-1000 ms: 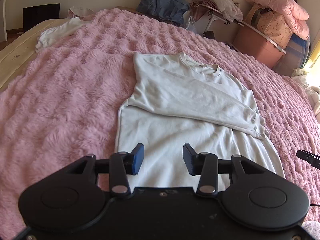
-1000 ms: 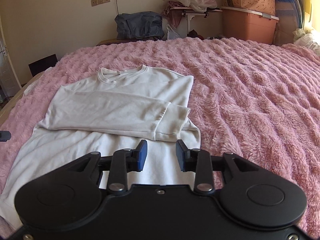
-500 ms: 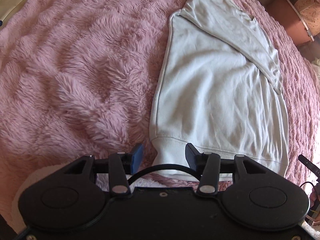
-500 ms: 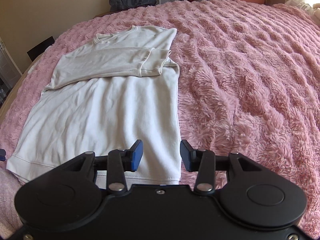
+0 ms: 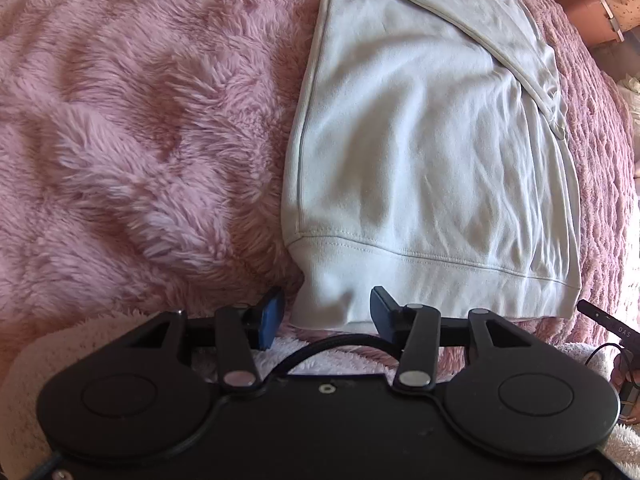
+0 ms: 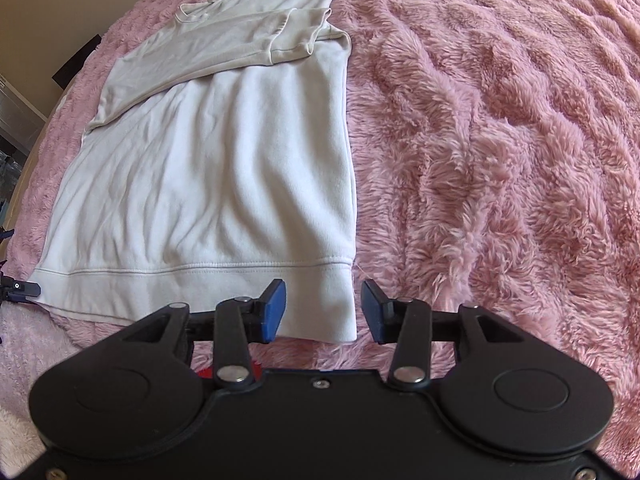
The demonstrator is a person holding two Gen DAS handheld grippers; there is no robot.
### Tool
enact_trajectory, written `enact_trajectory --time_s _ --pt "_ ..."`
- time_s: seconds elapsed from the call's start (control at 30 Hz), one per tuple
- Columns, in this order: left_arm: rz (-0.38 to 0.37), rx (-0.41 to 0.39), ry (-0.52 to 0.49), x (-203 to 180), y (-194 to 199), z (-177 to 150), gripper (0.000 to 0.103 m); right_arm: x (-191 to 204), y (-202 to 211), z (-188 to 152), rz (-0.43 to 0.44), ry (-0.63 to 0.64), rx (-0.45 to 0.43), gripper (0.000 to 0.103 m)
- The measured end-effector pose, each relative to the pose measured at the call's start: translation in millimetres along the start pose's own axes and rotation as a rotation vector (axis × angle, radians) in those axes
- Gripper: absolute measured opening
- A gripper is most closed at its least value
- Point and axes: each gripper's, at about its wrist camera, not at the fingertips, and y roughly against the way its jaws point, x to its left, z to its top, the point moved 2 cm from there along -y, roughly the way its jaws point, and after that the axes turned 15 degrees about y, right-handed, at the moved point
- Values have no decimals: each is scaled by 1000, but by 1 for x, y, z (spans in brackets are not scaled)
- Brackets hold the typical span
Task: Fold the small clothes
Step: 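Move both grippers to the sweatshirt hem, then close both grippers on the hem corners of the sweatshirt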
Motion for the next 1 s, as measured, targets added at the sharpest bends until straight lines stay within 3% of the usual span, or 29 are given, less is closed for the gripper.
enact_trajectory --time_s 0.27,0.37,0.6,1.0 --pt "-51 19 24 3 -15 4 40 -9 -22 -2 39 -48 72 43" --pt "-71 15 28 5 -14 5 35 -10 -28 -2 55 -53 103 11" --pt "-107 11 9 9 -6 2 6 -2 -23 4 52 -26 76 10" --pt "-340 5 43 2 26 6 2 -4 8 22 166 -110 -63 9"
